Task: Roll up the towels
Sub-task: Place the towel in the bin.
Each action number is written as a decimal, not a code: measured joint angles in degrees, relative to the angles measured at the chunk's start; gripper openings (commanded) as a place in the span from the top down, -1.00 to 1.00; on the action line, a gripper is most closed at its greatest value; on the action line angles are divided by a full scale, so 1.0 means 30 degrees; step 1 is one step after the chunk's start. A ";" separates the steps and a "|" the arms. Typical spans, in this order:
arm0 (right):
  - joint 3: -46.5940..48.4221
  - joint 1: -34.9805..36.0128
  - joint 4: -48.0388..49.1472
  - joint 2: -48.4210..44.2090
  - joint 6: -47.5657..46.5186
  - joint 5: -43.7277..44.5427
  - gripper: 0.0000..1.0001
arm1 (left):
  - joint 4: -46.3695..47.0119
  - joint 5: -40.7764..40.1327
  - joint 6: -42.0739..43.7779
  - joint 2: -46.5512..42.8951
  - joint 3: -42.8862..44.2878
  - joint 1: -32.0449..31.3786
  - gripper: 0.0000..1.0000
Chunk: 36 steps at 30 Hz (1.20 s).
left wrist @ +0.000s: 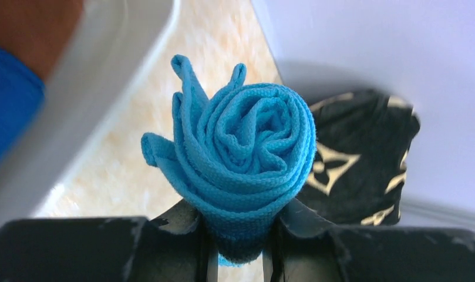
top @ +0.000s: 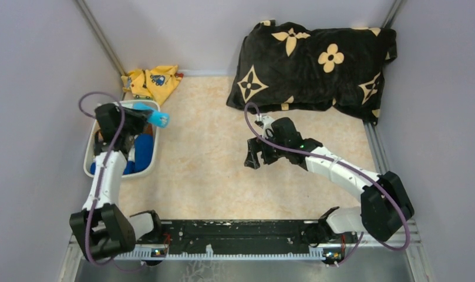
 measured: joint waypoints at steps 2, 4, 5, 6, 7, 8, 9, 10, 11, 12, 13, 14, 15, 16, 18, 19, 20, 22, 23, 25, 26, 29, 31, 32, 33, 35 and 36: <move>-0.0248 0.0262 -0.0328 -0.0357 -0.0299 0.0685 -0.75 | -0.0313 0.0423 0.0794 0.1115 0.1479 0.1836 0.76; -0.0386 0.0364 -0.0663 -0.0750 -0.0539 0.1202 -0.76 | -0.0321 0.0838 0.1486 0.2521 0.2761 0.3308 0.75; -0.0423 0.0364 -0.0685 -0.0882 -0.0605 0.1413 -0.76 | -0.0240 0.1035 0.1756 0.3330 0.3337 0.4000 0.75; -0.0430 0.0364 -0.0714 -0.0962 -0.0699 0.1588 -0.77 | -0.0073 0.1195 0.1996 0.4029 0.3687 0.4503 0.74; -0.0430 0.0364 -0.0714 -0.0976 -0.0729 0.1698 -0.77 | 0.0138 0.1384 0.2098 0.4670 0.3920 0.4962 0.74; -0.0430 0.0364 -0.0714 -0.0976 -0.0765 0.1836 -0.77 | 0.0423 0.1566 0.2113 0.5180 0.4000 0.5282 0.74; -0.0437 0.0364 -0.0729 -0.0976 -0.0816 0.1916 -0.78 | 0.0823 0.1909 0.2069 0.5799 0.4044 0.5683 0.73; -0.0437 0.0364 -0.0765 -0.0976 -0.0874 0.1982 -0.78 | 0.1304 0.2280 0.1989 0.6411 0.4051 0.6040 0.73; -0.0437 0.0364 -0.0758 -0.0976 -0.0889 0.2033 -0.78 | 0.1858 0.2681 0.1843 0.7074 0.4051 0.6360 0.73; -0.0437 0.0364 -0.0765 -0.0976 -0.0925 0.2113 -0.78 | 0.2455 0.3067 0.1683 0.7686 0.4029 0.6630 0.73; -0.0437 0.0364 -0.0772 -0.0976 -0.0969 0.2149 -0.78 | 0.3184 0.3432 0.1530 0.8247 0.3949 0.6870 0.73; -0.0437 0.0364 -0.0765 -0.0976 -0.1027 0.2186 -0.78 | 0.3876 0.3818 0.1399 0.8772 0.3840 0.7118 0.73; -0.0437 0.0364 -0.0772 -0.0969 -0.1064 0.2237 -0.78 | 0.4612 0.4182 0.1180 0.9238 0.3730 0.7359 0.73; -0.0444 0.0364 -0.0772 -0.0962 -0.1086 0.2244 -0.78 | 0.5311 0.4517 0.1005 0.9697 0.3657 0.7592 0.73; -0.0437 0.0364 -0.0758 -0.0889 -0.1173 0.2251 -0.78 | 0.6572 0.5100 0.0714 1.0477 0.3621 0.8036 0.73; -0.0437 0.0364 -0.0743 -0.0816 -0.1195 0.2251 -0.78 | 0.7264 0.5413 0.0597 1.0856 0.3621 0.8255 0.73; -0.0437 0.0364 -0.0743 -0.0707 -0.1217 0.2244 -0.78 | 0.7708 0.5617 0.0546 1.1089 0.3621 0.8415 0.73; -0.0444 0.0364 -0.0736 -0.0459 -0.1239 0.2244 -0.78 | 0.8364 0.5982 0.0510 1.1489 0.3745 0.8677 0.72; -0.0444 0.0364 -0.0743 -0.0350 -0.1246 0.2251 -0.78 | 0.8524 0.6142 0.0510 1.1730 0.3963 0.8779 0.71; -0.0444 0.0364 -0.0736 -0.0211 -0.1260 0.2244 -0.78 | 0.8604 0.6288 0.0561 1.2116 0.4328 0.8954 0.70; -0.0444 0.0364 -0.0736 -0.0175 -0.1304 0.2251 -0.78 | 0.8597 0.6331 0.0634 1.2298 0.4510 0.9034 0.70; -0.0444 0.0364 -0.0707 -0.0117 -0.1348 0.2244 -0.78 | 0.8728 0.6382 0.1180 1.2801 0.4779 0.9311 0.66; -0.0444 0.0364 -0.0699 -0.0109 -0.1362 0.2237 -0.77 | 0.8874 0.6484 0.1756 1.3121 0.4845 0.9493 0.61; -0.0452 0.0364 -0.0663 -0.0109 -0.1362 0.2237 -0.77 | 0.8932 0.6506 0.2113 1.3311 0.4918 0.9573 0.58; -0.0459 0.0364 -0.0634 -0.0102 -0.1370 0.2229 -0.77 | 0.8903 0.6506 0.2470 1.3537 0.5056 0.9624 0.56; -0.0459 0.0364 -0.0627 -0.0087 -0.1362 0.2200 -0.77 | 0.8517 0.6419 0.3162 1.4054 0.5523 0.9675 0.49; -0.0459 0.0364 -0.0619 -0.0087 -0.1370 0.2164 -0.77 | 0.8153 0.6324 0.3483 1.4331 0.5865 0.9675 0.45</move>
